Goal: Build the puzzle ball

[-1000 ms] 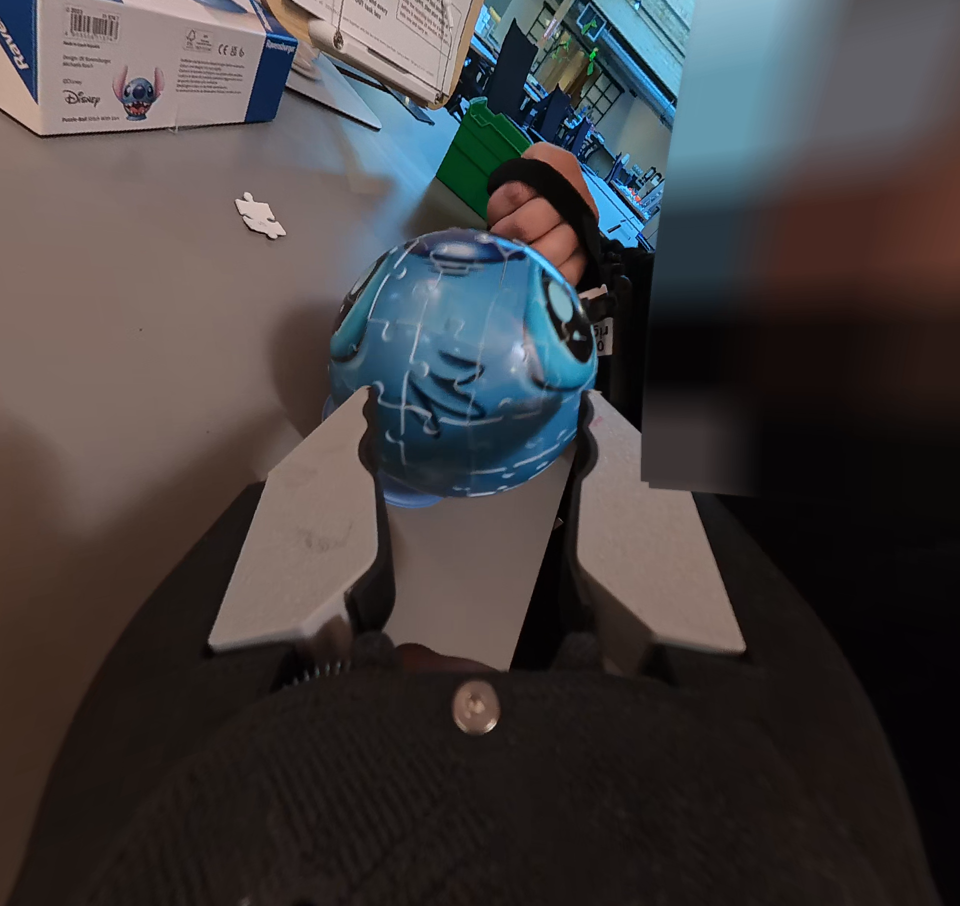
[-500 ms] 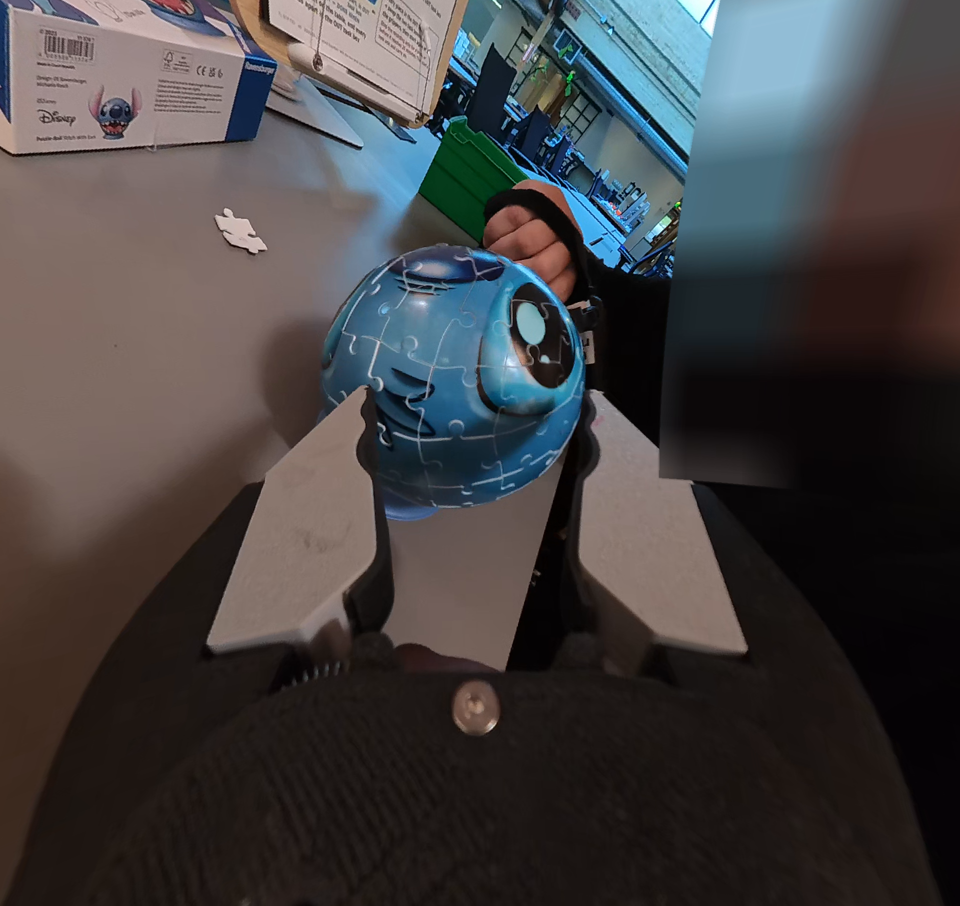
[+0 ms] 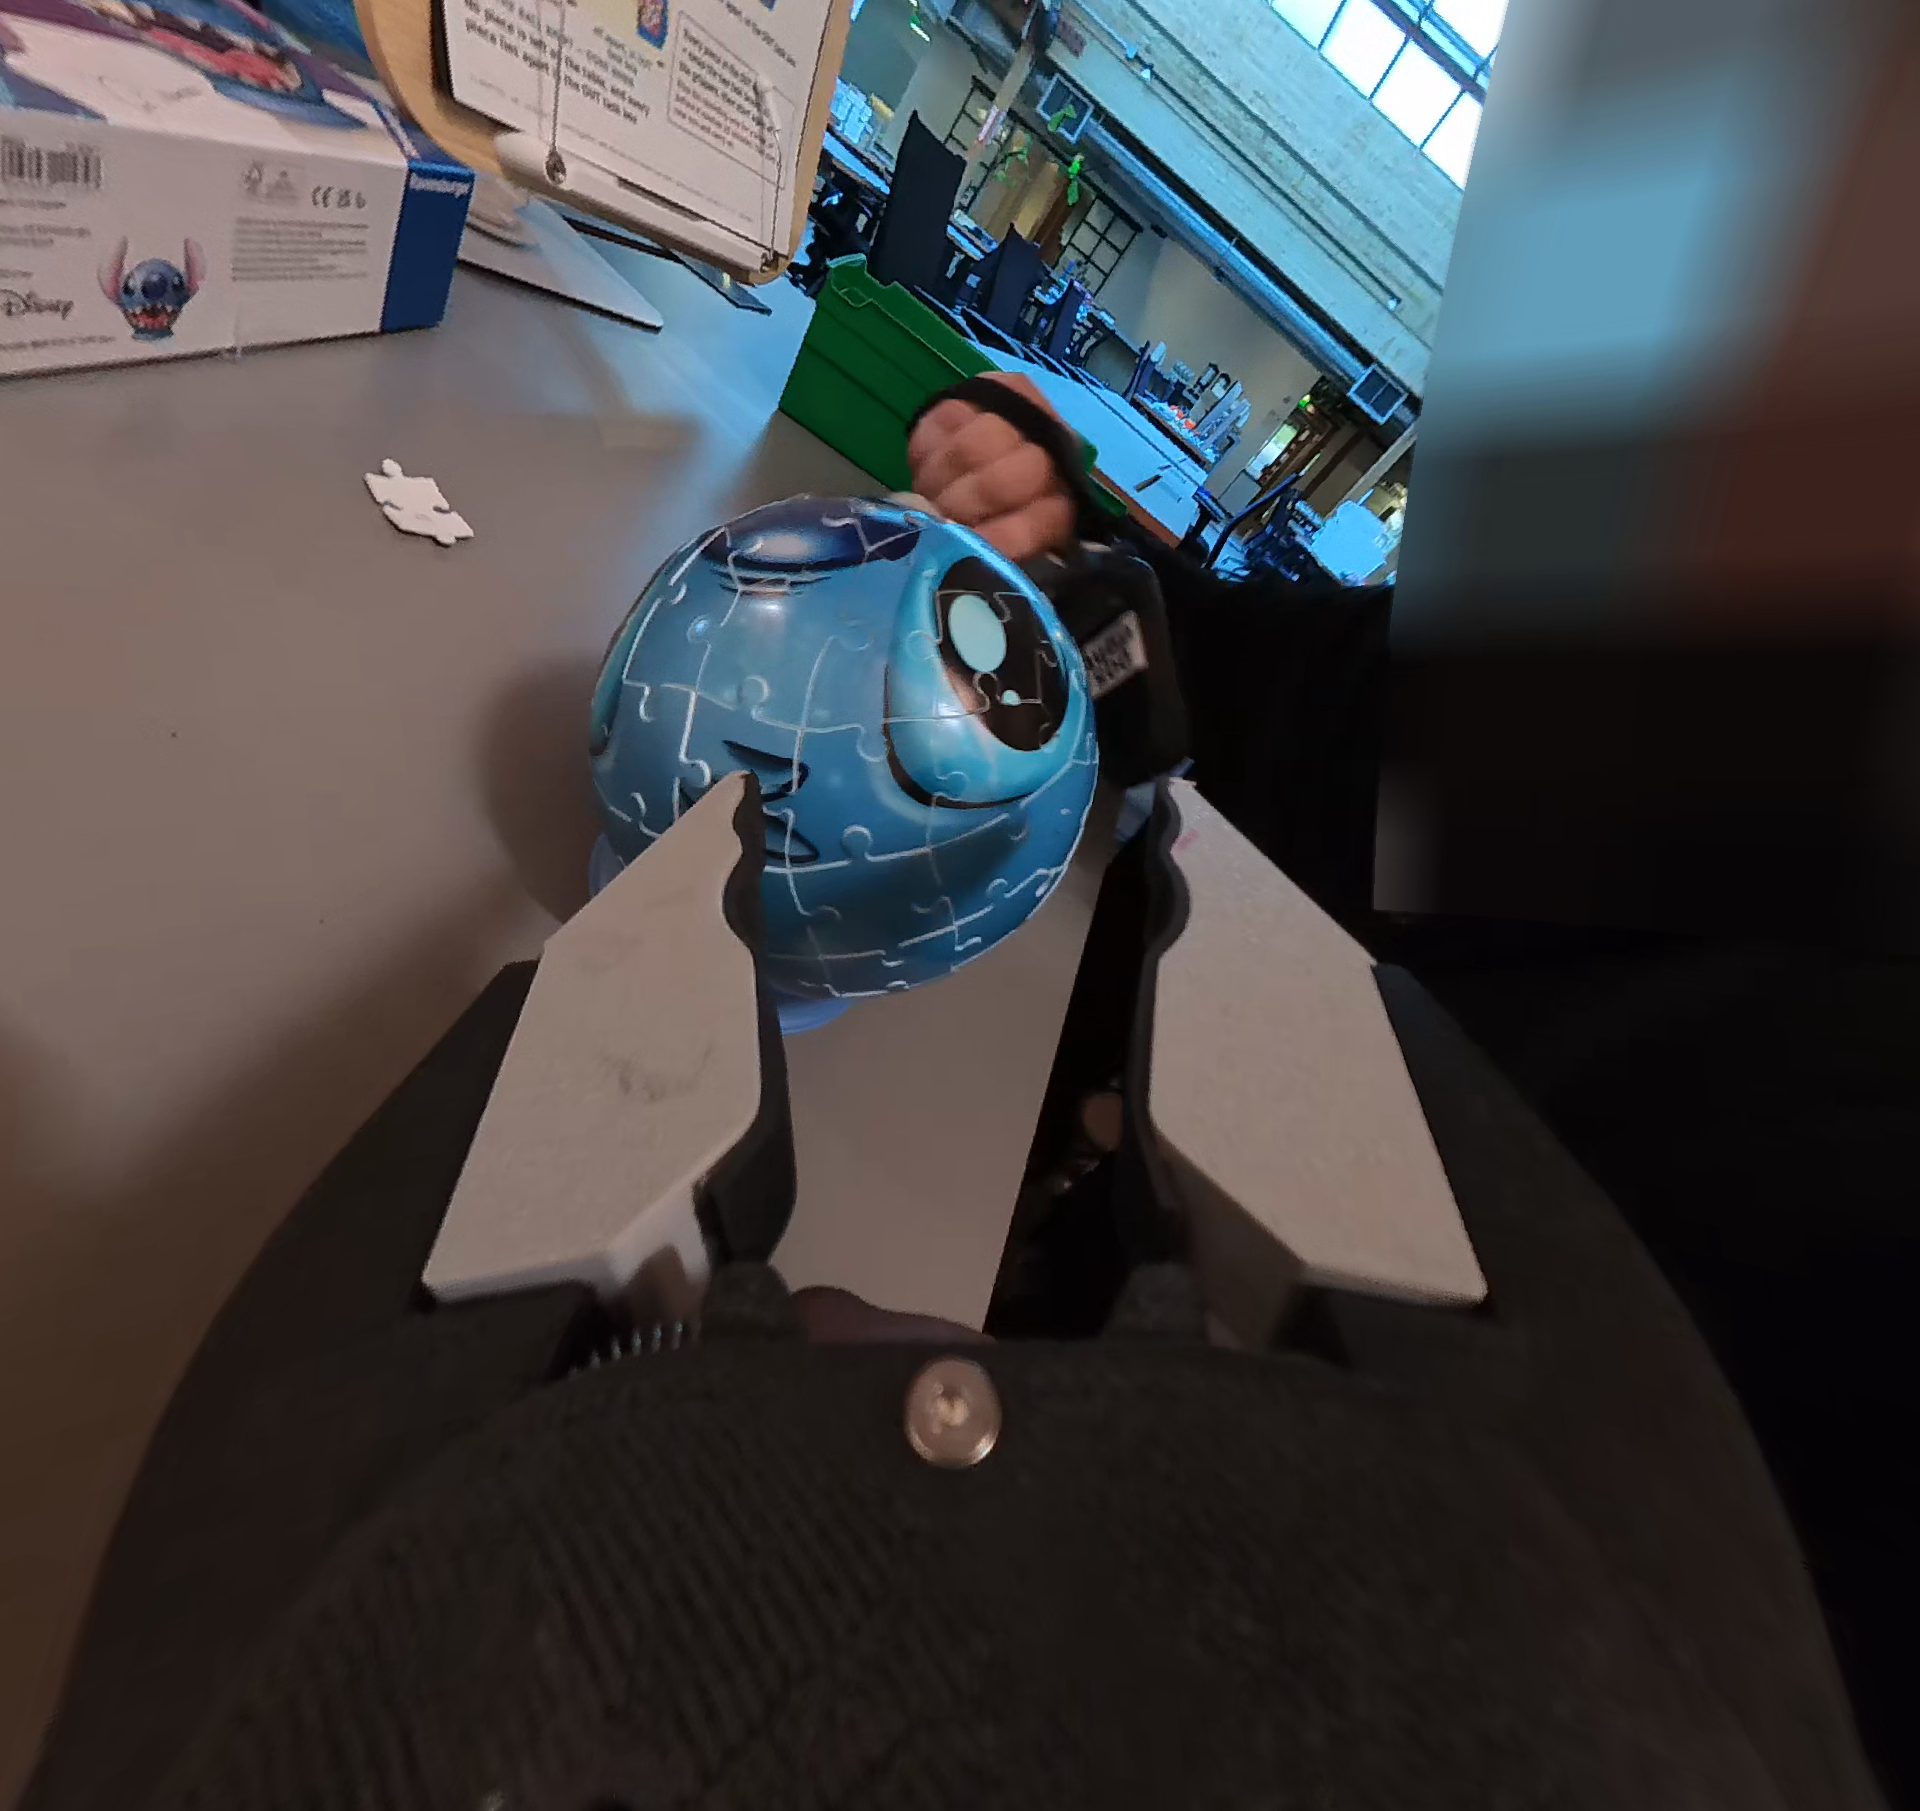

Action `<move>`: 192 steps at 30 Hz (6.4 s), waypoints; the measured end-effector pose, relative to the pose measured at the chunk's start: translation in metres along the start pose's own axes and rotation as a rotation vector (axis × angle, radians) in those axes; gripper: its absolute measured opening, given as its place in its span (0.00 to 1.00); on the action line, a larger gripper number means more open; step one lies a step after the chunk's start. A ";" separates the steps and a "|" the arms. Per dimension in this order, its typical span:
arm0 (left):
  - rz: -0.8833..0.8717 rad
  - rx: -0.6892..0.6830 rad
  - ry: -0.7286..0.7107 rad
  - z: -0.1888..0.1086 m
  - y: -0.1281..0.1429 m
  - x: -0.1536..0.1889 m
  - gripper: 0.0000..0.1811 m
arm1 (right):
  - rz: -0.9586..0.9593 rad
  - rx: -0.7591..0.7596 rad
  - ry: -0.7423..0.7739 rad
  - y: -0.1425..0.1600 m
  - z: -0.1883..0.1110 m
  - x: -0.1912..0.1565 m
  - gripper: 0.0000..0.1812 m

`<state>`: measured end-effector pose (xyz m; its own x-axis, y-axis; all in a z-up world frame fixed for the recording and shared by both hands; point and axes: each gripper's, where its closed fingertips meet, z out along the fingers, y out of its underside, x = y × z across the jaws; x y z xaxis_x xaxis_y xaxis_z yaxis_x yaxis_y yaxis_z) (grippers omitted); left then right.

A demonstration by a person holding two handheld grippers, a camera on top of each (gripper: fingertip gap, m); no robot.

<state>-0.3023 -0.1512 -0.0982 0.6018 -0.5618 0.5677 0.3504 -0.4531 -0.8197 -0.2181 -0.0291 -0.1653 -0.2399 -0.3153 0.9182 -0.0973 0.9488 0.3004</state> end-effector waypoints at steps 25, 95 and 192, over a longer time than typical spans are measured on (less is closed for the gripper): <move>0.535 -0.413 0.006 0.034 0.021 -0.018 0.66 | 1.827 0.132 -0.502 -0.078 0.018 0.017 0.47; 0.472 -0.301 -0.306 0.017 0.068 -0.022 0.59 | 1.663 0.448 -0.731 -0.090 0.032 0.027 0.53; 0.222 0.186 -0.650 0.021 0.059 -0.011 0.60 | 0.899 1.055 -1.123 -0.100 -0.019 0.060 0.01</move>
<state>-0.2731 -0.1572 -0.1543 0.9591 -0.0741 0.2731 0.2517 -0.2174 -0.9431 -0.2041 -0.1421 -0.1355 -0.9980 -0.0442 -0.0453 0.0136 0.5490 -0.8357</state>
